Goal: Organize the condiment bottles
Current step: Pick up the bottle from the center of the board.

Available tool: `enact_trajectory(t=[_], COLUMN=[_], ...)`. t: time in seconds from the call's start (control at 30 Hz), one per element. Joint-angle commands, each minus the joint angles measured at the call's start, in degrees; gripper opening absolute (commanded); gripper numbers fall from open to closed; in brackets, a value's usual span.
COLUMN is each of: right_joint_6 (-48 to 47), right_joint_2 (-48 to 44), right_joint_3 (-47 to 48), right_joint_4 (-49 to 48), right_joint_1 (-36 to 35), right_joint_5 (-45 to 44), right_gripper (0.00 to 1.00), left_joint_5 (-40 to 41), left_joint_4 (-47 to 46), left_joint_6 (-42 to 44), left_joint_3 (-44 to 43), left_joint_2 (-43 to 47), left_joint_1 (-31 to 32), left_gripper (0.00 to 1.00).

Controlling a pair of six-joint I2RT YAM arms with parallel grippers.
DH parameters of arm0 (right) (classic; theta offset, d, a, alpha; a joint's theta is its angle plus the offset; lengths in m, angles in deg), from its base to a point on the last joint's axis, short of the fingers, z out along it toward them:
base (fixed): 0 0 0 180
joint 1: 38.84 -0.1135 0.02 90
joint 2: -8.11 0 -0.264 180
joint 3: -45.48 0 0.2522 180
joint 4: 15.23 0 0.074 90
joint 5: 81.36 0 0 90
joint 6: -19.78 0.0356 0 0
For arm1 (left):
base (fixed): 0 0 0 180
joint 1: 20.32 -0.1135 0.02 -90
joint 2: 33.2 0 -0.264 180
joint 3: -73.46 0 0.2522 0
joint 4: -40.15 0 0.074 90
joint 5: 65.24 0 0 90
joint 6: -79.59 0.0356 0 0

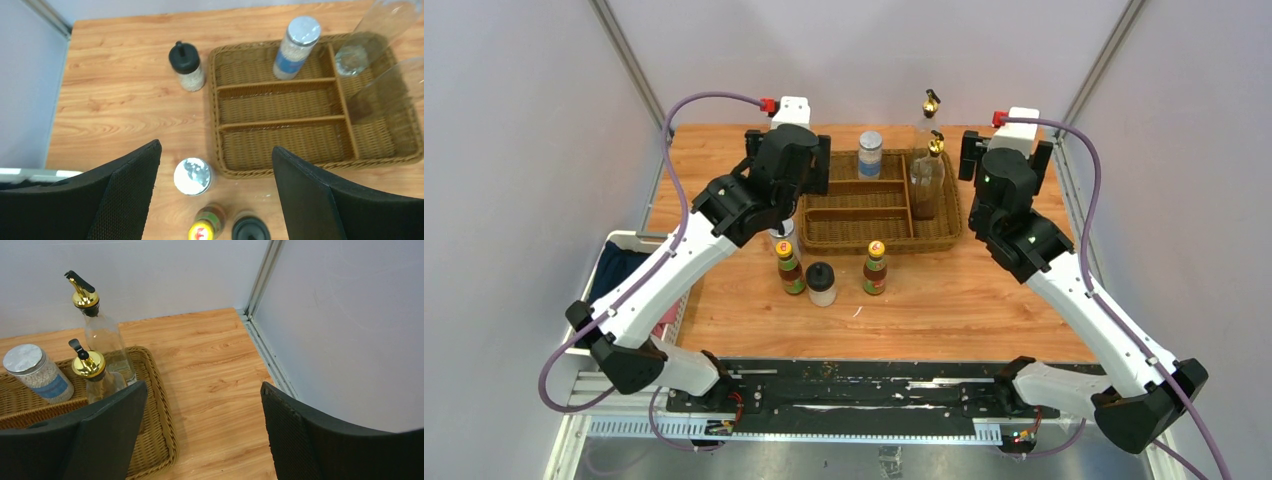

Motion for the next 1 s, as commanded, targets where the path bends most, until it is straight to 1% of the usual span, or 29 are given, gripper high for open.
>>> enact_trajectory(t=[0.0,0.17,0.33,0.5,0.73,0.97], right_joint_6=[-0.5,0.6,1.2,3.0,3.9,4.0], right_joint_2=[-0.3,2.3,4.6,6.7,8.9,9.5], right_joint_3=[1.9,2.9,2.8,2.6,2.6,1.6], right_joint_4=[3.7,7.8,9.4,9.7,9.6,9.2], right_joint_1=[-0.8,-0.8,-0.9,-0.7,-0.3,-0.2], right_joint_5=[0.4,1.4,3.4,4.7,6.8,8.0], right_gripper=[0.88,0.88,0.89,0.89,0.9,0.9], left_joint_5=[2.7,0.1,-2.8,-8.8,-16.2,-19.0], left_joint_4=[11.2,16.4,19.9,19.7,19.7,19.1], left_joint_6=[-2.8,-4.6,-6.4,-9.6,-11.0,-10.8], left_joint_3=[-3.4,-2.4,-1.9,-0.3,0.6,1.1], left_joint_2=[-2.2,-2.8,-4.6,-4.8,-6.5,-6.4], left_joint_1=[0.3,0.2,-0.4,-4.2,-9.2,-10.3], left_gripper=[0.88,0.86,0.84,0.8,0.8,0.79])
